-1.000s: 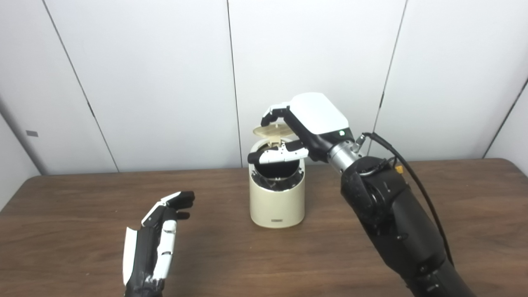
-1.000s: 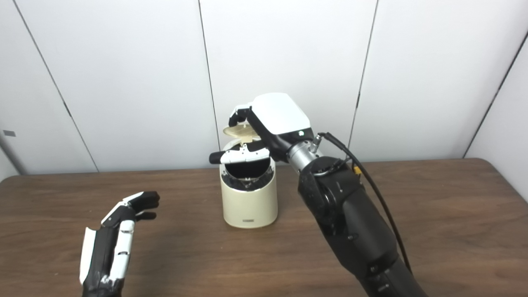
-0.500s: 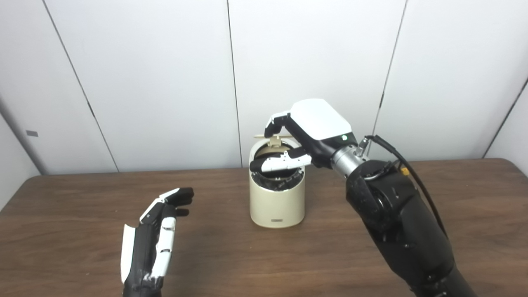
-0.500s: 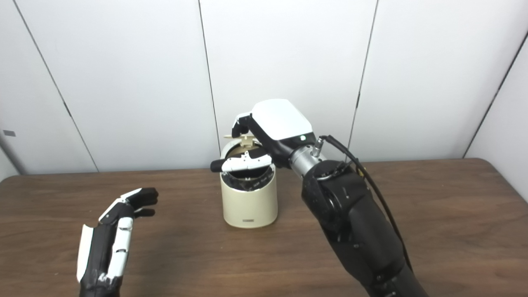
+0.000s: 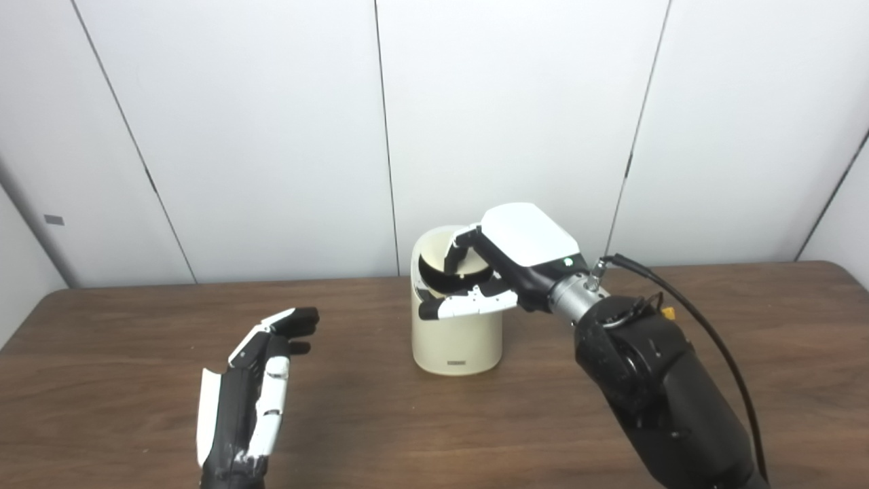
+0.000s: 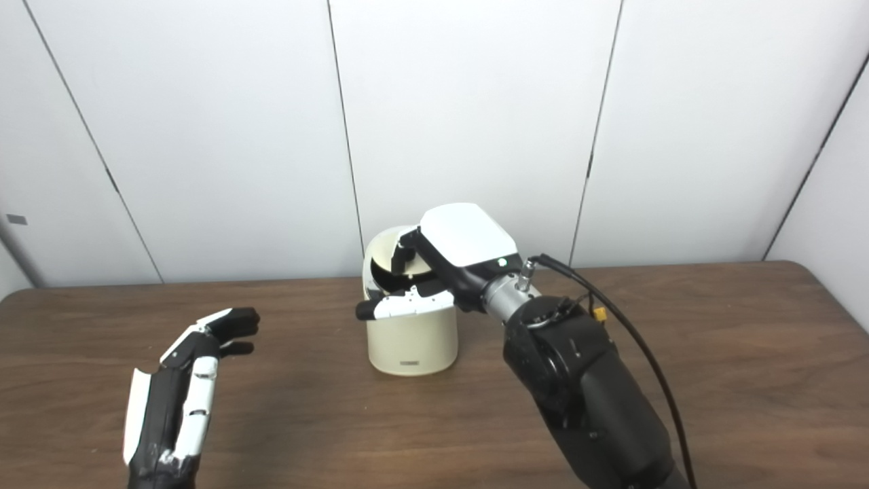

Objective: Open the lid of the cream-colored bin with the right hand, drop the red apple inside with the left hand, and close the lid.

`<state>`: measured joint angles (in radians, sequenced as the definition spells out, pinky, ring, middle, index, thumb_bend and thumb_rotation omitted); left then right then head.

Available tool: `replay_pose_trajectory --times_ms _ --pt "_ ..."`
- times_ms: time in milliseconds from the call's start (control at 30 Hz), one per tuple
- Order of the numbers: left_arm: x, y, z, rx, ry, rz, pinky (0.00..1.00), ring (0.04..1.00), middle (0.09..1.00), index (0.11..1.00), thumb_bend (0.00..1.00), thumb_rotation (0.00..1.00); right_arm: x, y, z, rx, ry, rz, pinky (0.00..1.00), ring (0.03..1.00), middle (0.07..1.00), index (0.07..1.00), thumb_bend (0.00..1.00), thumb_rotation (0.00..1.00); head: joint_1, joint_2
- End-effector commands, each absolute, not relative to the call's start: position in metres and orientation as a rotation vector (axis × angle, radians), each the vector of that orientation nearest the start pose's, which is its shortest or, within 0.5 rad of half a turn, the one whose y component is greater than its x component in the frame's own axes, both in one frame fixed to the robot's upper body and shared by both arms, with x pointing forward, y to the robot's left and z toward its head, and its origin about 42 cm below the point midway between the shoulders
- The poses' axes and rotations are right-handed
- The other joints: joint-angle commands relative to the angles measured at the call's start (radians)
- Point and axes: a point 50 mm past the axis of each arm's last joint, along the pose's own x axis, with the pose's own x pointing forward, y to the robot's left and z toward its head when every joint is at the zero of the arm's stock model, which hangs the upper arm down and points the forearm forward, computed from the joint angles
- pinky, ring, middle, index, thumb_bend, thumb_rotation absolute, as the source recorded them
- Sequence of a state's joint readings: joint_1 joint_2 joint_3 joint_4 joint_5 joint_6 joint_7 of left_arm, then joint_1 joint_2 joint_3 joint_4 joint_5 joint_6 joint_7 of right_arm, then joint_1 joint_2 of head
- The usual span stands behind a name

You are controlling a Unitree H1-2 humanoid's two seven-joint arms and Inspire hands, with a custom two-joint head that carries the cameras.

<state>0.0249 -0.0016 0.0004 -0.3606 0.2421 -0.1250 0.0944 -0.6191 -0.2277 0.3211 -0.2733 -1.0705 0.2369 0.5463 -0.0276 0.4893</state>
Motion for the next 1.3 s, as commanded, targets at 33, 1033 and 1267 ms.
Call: replay_pose_trajectory --times_ms 33,1033,1267 --pt "0.257 0.211 0.211 0.219 -0.526 0.127 0.66 0.723 0.73 0.717 0.32 0.92 0.382 -0.143 0.34 -1.359 -0.482 0.209 0.8 0.772 0.685 0.66 0.86 0.96 0.0 0.009" --pt "0.245 0.21 0.227 0.263 -0.532 0.141 0.61 0.686 0.706 0.695 0.33 0.95 0.368 -0.149 0.299 -1.351 -0.405 0.307 0.81 0.815 0.739 0.75 0.85 0.91 0.022 0.08" --pt "0.245 0.208 0.23 0.268 -0.527 0.146 0.61 0.684 0.706 0.696 0.33 0.95 0.367 -0.139 0.278 -1.537 -0.319 0.39 0.83 0.765 0.662 0.669 0.87 0.91 0.024 0.087"
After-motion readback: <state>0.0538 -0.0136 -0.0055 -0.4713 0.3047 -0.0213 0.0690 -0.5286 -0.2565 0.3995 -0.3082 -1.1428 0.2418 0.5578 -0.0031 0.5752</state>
